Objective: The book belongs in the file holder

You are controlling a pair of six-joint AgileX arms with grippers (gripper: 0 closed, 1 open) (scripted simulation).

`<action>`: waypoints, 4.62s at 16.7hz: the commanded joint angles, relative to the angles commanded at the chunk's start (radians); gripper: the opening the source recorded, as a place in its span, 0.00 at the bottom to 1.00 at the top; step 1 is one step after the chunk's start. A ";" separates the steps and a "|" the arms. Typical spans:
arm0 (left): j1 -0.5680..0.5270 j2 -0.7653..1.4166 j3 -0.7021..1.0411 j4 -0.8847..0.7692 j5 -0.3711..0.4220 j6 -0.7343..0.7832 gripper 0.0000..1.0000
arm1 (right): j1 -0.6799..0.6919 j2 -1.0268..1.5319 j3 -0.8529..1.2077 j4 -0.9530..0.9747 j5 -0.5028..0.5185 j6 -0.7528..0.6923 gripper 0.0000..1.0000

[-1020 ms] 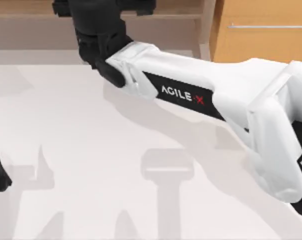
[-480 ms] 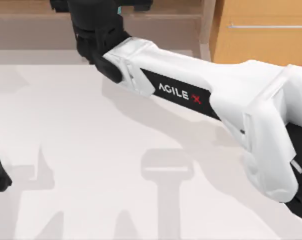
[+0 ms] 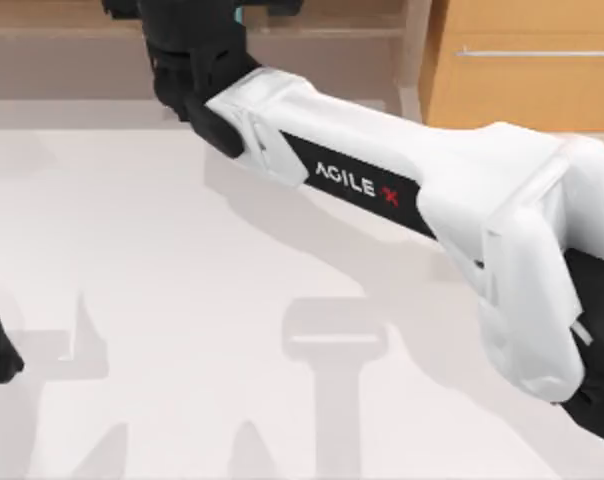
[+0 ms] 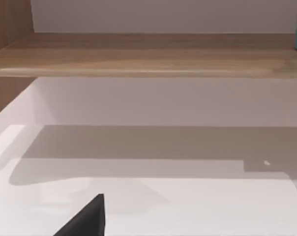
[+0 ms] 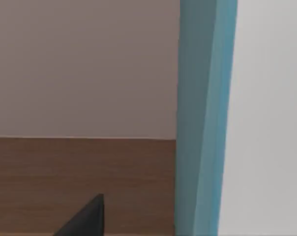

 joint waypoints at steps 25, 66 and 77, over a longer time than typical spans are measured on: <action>0.000 0.000 0.000 0.000 0.000 0.000 1.00 | 0.004 -0.004 0.025 -0.026 -0.001 0.002 0.00; 0.000 0.000 0.000 0.000 0.000 0.000 1.00 | -0.866 -1.184 -1.679 -0.026 -1.065 1.046 0.00; 0.000 0.000 0.000 0.000 0.000 0.000 1.00 | -1.298 -0.839 -1.495 0.348 -1.273 1.441 0.00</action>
